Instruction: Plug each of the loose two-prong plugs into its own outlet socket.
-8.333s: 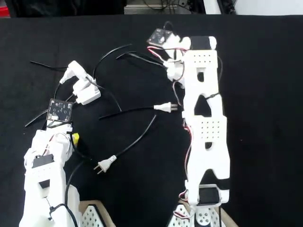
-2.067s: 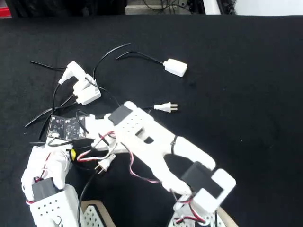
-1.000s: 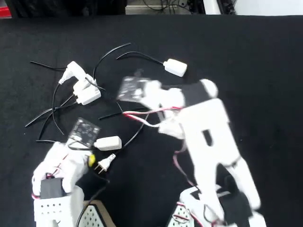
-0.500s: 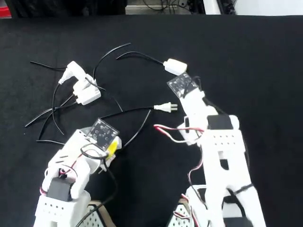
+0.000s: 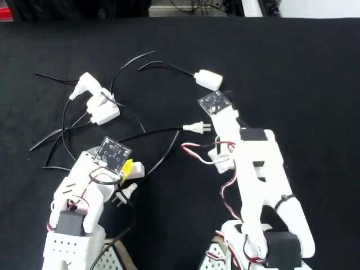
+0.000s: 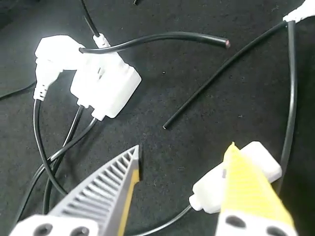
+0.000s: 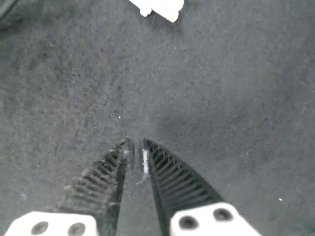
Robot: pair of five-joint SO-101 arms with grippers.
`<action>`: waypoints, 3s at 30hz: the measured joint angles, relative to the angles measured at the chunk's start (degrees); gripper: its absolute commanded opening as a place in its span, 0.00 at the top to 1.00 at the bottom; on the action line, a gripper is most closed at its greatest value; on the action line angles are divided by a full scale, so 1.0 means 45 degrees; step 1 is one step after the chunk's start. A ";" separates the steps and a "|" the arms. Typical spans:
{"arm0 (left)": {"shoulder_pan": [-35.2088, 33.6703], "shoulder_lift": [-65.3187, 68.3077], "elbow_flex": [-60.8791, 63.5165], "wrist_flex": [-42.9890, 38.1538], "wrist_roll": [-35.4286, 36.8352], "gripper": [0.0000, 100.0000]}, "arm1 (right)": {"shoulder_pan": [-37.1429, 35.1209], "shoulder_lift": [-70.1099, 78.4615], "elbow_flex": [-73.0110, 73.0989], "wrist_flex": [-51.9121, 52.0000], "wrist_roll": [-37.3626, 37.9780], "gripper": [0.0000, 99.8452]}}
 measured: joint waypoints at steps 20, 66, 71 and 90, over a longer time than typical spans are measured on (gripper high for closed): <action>0.0410 1.2737 -0.7600 0.3360 0.1074 0.73 | 0.0078 0.0098 0.0000 0.0274 0.0020 0.99; -0.4493 1.6899 -0.9807 0.3790 -0.2422 0.73 | -0.1797 0.0098 -0.2872 0.1074 0.8674 0.77; -0.4630 1.6899 -0.8342 0.2774 -0.2657 0.73 | -0.2774 0.0586 -0.3399 0.1153 0.9065 0.77; -0.5021 0.8147 -0.2422 0.0899 -0.2540 0.80 | -0.2852 0.9221 -1.1116 0.2930 0.9260 0.77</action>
